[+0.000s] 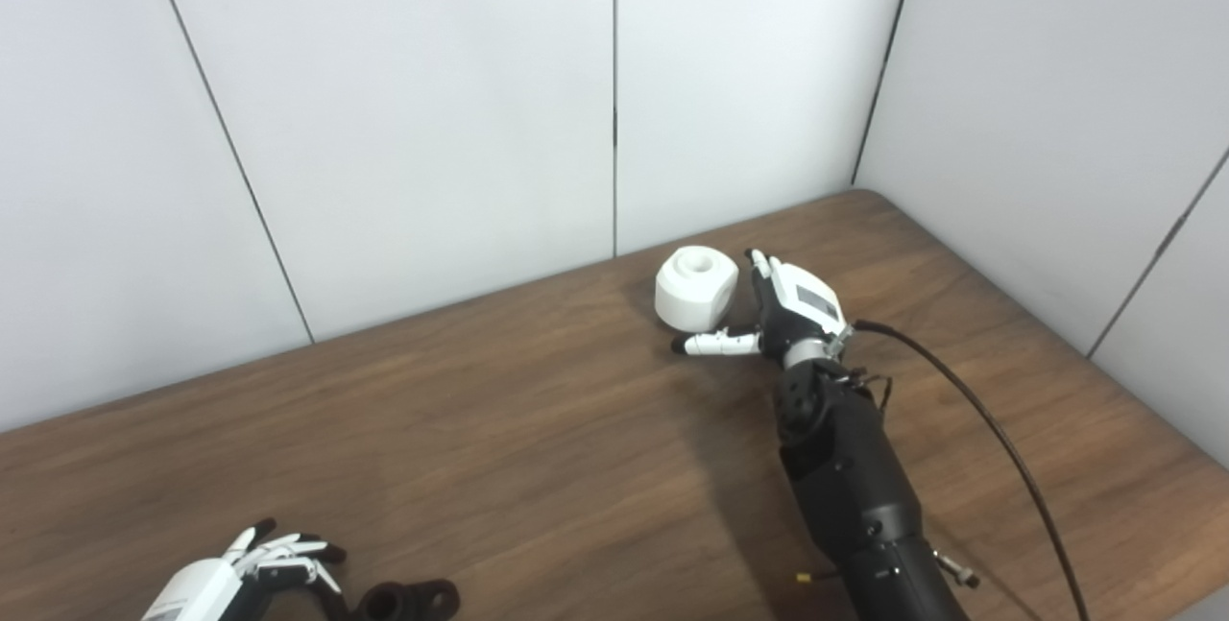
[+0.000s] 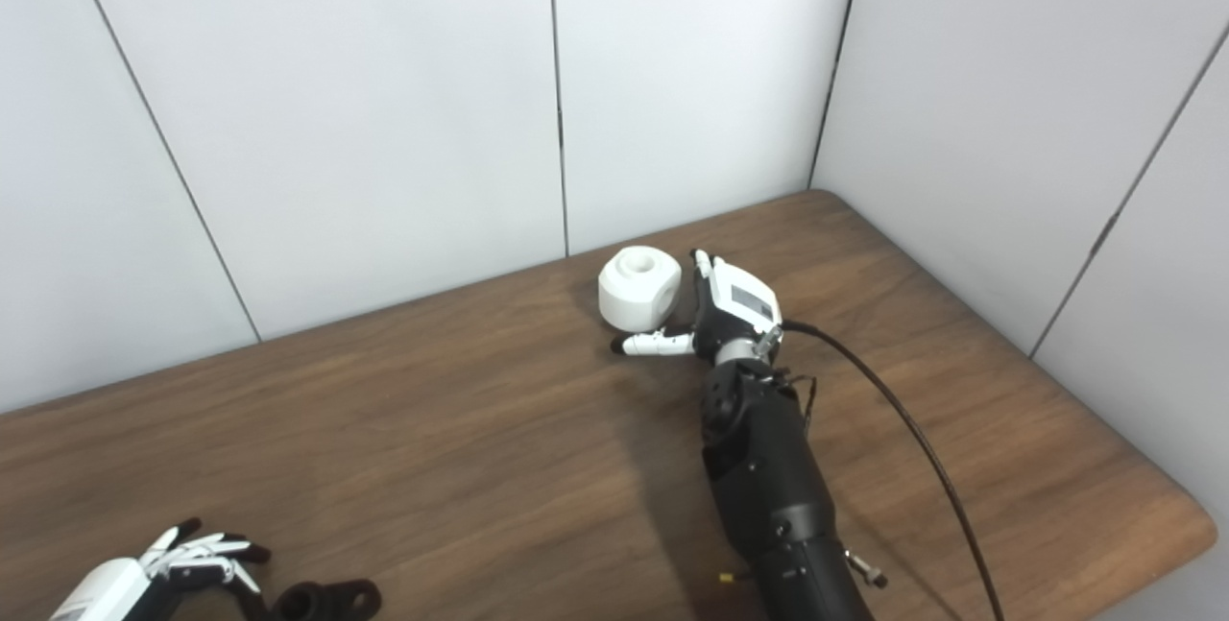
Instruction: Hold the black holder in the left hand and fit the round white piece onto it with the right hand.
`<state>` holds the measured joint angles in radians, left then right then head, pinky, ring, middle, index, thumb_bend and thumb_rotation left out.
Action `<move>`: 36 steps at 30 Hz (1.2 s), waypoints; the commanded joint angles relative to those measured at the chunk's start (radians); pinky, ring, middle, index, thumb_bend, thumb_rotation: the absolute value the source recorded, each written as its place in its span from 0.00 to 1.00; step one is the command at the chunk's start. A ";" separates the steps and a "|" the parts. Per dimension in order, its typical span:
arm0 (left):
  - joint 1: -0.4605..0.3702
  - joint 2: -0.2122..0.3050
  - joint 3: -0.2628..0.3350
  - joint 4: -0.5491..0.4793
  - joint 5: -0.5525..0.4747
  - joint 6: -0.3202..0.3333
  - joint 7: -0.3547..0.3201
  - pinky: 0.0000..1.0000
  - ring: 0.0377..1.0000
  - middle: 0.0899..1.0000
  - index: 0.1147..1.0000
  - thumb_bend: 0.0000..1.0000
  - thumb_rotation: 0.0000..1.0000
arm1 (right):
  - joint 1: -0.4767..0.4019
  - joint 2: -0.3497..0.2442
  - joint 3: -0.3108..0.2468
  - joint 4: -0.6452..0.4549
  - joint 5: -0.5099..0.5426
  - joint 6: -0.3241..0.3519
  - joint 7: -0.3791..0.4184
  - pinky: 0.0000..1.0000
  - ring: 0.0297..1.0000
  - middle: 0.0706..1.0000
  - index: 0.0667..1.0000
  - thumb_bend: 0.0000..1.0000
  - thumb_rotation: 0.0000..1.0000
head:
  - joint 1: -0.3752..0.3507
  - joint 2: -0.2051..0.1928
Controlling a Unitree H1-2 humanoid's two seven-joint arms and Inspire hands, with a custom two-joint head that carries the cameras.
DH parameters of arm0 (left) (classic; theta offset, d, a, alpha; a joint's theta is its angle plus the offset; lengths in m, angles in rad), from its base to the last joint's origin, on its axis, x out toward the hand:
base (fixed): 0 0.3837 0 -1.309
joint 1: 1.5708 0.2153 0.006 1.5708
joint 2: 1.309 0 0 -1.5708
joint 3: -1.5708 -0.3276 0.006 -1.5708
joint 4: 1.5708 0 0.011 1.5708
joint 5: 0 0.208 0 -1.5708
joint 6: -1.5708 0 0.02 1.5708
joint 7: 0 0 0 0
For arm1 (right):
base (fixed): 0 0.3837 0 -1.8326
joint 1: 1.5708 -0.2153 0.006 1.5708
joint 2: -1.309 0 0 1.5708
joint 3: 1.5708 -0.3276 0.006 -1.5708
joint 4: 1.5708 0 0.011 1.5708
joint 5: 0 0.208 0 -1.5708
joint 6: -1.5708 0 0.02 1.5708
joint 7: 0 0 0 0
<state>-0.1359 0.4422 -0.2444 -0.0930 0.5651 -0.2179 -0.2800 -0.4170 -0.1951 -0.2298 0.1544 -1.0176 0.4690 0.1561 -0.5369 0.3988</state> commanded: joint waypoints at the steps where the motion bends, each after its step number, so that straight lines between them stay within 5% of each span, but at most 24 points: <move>1: 0.000 0.004 0.000 -0.034 0.012 -0.008 0.009 1.00 0.85 0.76 0.41 0.51 0.04 | -0.055 -0.021 0.001 -0.011 0.011 0.001 -0.029 0.89 1.00 1.00 0.98 1.00 0.54 | 0.000 0.001; 21: 0.007 0.002 -0.002 -0.039 0.014 -0.008 0.005 1.00 0.86 0.77 0.41 0.51 0.04 | -0.090 -0.057 0.051 0.044 0.092 0.001 -0.087 0.88 1.00 1.00 0.97 1.00 0.55 | 0.009 -0.004; 24: 0.008 0.001 -0.001 -0.043 0.012 -0.004 0.003 1.00 0.86 0.77 0.41 0.51 0.04 | -0.100 -0.050 0.049 0.055 0.084 0.001 -0.107 0.87 1.00 1.00 0.88 0.99 0.52 | 0.011 -0.003; 29: 0.011 0.000 -0.001 -0.048 0.015 -0.002 0.004 1.00 0.86 0.77 0.41 0.51 0.04 | -0.097 -0.052 0.086 0.085 0.118 -0.014 -0.247 0.80 0.95 0.95 0.58 0.78 0.28 | 0.016 -0.004; 30: 0.011 -0.001 -0.001 -0.049 0.016 -0.001 0.004 1.00 0.86 0.77 0.41 0.51 0.04 | -0.097 -0.055 0.098 0.095 0.120 -0.016 -0.278 0.77 0.94 0.93 0.50 0.62 0.20 | 0.017 -0.003; 36: 0.010 -0.001 -0.001 -0.052 0.021 0.000 0.002 1.00 0.86 0.77 0.41 0.51 0.04 | -0.090 -0.076 0.151 0.114 0.155 -0.008 -0.355 0.76 0.93 0.90 0.45 0.51 0.13 | 0.017 -0.005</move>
<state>-0.1187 0.4323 -0.2453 -0.1155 0.5790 -0.2148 -0.2818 -0.4788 -0.2400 -0.0853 0.2825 -0.8696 0.4632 -0.1783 -0.5200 0.3927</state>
